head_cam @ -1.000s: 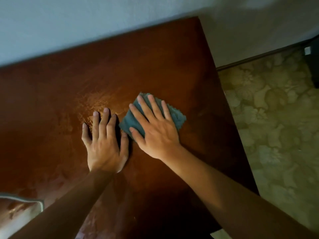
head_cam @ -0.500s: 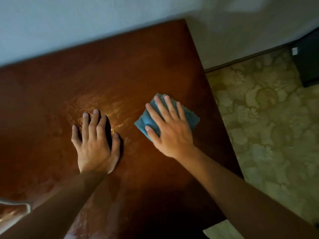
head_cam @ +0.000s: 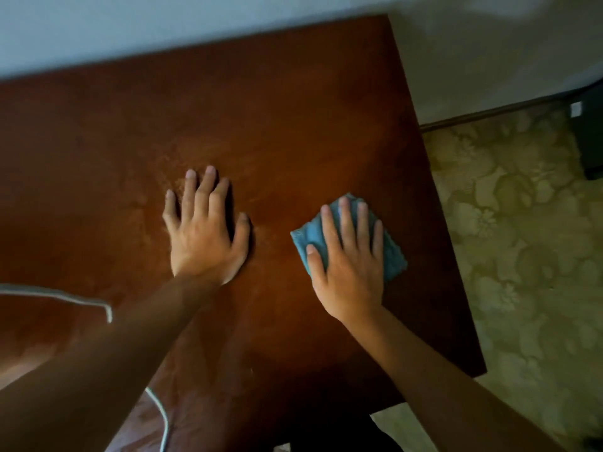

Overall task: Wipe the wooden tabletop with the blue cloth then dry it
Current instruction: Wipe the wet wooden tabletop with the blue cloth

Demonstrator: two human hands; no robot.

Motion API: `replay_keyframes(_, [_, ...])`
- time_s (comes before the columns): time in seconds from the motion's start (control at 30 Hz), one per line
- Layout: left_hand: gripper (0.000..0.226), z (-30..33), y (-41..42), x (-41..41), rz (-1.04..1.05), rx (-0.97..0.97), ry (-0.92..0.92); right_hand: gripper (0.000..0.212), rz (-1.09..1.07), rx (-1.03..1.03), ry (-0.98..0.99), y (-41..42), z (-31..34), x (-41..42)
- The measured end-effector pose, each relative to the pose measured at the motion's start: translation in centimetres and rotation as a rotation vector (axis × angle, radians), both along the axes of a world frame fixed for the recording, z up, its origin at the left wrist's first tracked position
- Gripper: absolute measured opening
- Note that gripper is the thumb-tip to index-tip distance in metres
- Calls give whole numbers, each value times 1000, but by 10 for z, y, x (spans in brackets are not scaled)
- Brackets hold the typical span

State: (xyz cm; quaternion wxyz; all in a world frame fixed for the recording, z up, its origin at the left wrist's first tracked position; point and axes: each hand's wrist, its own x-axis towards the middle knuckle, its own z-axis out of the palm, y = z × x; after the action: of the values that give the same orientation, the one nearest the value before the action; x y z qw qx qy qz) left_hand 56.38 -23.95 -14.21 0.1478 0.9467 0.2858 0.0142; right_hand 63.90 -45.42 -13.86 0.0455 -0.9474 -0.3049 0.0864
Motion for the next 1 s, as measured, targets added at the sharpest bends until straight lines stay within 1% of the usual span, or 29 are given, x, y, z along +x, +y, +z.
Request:
replay_keyframes(0.07, [59,5,1,-4,3,-62,-26,63,89,3,-6,30,1,-1])
replay_keyframes(0.13, [55,13,-2,-20,20,-122,-29,63,125,8,-9,64,1,3])
replay_keyframes(0.23, [50,24,-13,-80,49,-129,-46,65,173,13,5,121,1,6])
replay_keyframes(0.3, [47,27,-17,-132,85,-101,-64,67,247,-8,6,159,2,2])
replay_keyframes(0.37, [46,25,-15,-184,185,-74,-65,68,325,-41,7,189,3,-15])
replay_keyframes(0.43, [48,21,-5,-229,327,-68,-43,68,407,-30,3,203,3,-48])
replay_keyframes(0.5, [52,16,6,-265,448,-86,9,66,533,18,17,193,1,-105])
replay_keyframes(0.53, [55,13,10,-279,474,-90,38,65,614,50,27,177,0,-141])
replay_keyframes(0.63, [58,3,17,-304,397,-44,108,65,834,70,91,113,-4,-239])
replay_keyframes(0.7, [58,-2,17,-307,346,-9,111,65,939,52,102,93,-6,-258])
replay_keyframes(0.77, [56,-6,18,-307,349,9,80,64,1020,22,87,104,-9,-239])
replay_keyframes(0.8, [56,-7,18,-307,355,14,70,64,1009,8,67,119,-9,-223])
replay_keyframes(0.83, [55,-8,17,-308,357,20,64,64,951,21,33,139,-9,-203])
replay_keyframes(0.87, [55,-9,17,-308,356,25,58,63,857,38,2,160,-9,-181])
replay_keyframes(0.93, [55,-11,17,-309,350,33,50,65,683,6,-40,197,-6,-143])
replay_keyframes(1.0, [55,-11,17,-308,351,29,31,67,589,-25,-59,212,-5,-136])
